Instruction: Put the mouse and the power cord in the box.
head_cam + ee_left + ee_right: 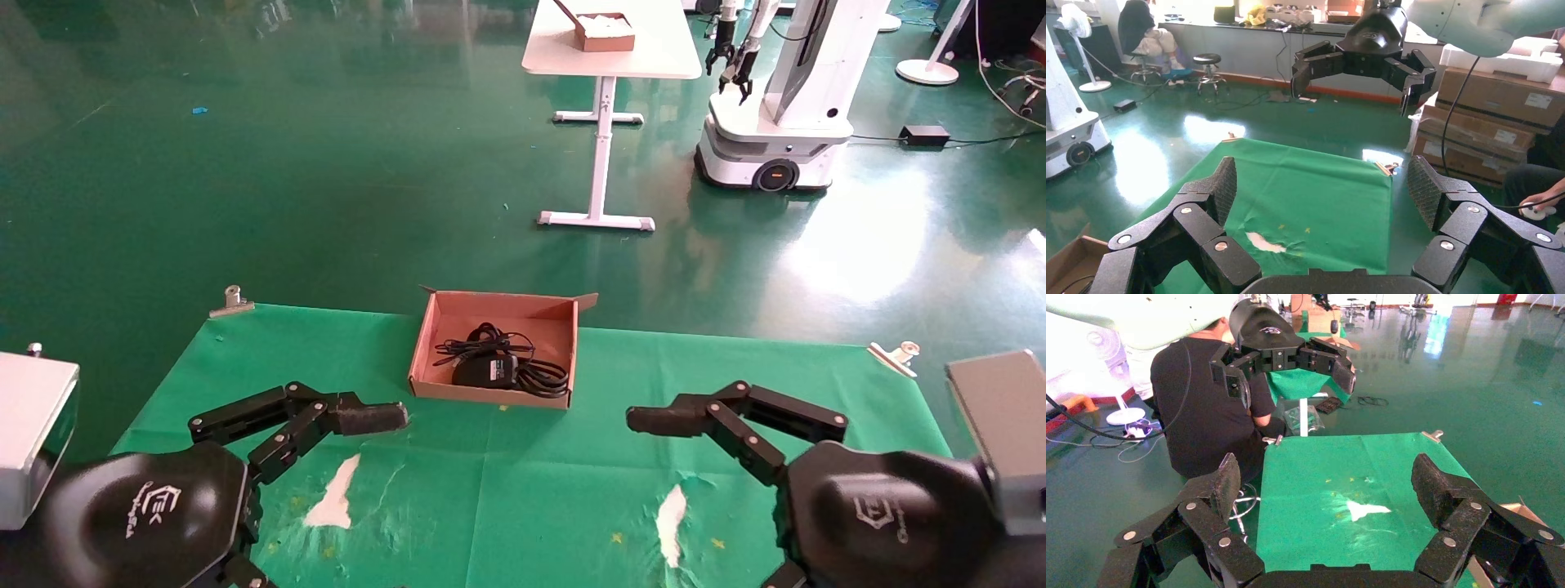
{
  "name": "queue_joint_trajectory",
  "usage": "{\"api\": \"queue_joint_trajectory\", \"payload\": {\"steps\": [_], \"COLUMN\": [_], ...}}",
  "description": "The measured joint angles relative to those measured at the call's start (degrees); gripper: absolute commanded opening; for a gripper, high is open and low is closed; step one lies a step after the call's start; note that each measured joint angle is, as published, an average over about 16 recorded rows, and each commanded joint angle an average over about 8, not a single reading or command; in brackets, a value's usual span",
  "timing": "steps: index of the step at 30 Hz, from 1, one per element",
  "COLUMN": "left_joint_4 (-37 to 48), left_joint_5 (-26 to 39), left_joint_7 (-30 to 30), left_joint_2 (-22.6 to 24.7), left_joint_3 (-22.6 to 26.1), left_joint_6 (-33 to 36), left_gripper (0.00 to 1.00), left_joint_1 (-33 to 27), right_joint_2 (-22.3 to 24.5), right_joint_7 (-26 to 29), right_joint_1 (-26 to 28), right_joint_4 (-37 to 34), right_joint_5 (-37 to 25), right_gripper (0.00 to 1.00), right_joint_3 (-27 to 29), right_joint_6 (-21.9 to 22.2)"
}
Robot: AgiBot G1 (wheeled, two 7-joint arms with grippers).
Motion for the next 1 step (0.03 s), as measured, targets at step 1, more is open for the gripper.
{"api": "queue_joint_trajectory", "payload": {"steps": [1], "left_joint_4": [0.0], "left_joint_5": [0.0], "left_joint_7": [0.0], "left_joint_2": [0.0], "left_joint_3": [0.0], "left_joint_6": [0.0], "left_gripper": [1.00], "left_joint_1": [0.0], "right_joint_2": [0.0], "right_joint_7": [0.0], "right_joint_1": [0.0], "right_joint_4": [0.0], "right_joint_5": [0.0], "right_gripper": [1.00], "right_joint_3": [0.0], "right_joint_6": [0.0]}}
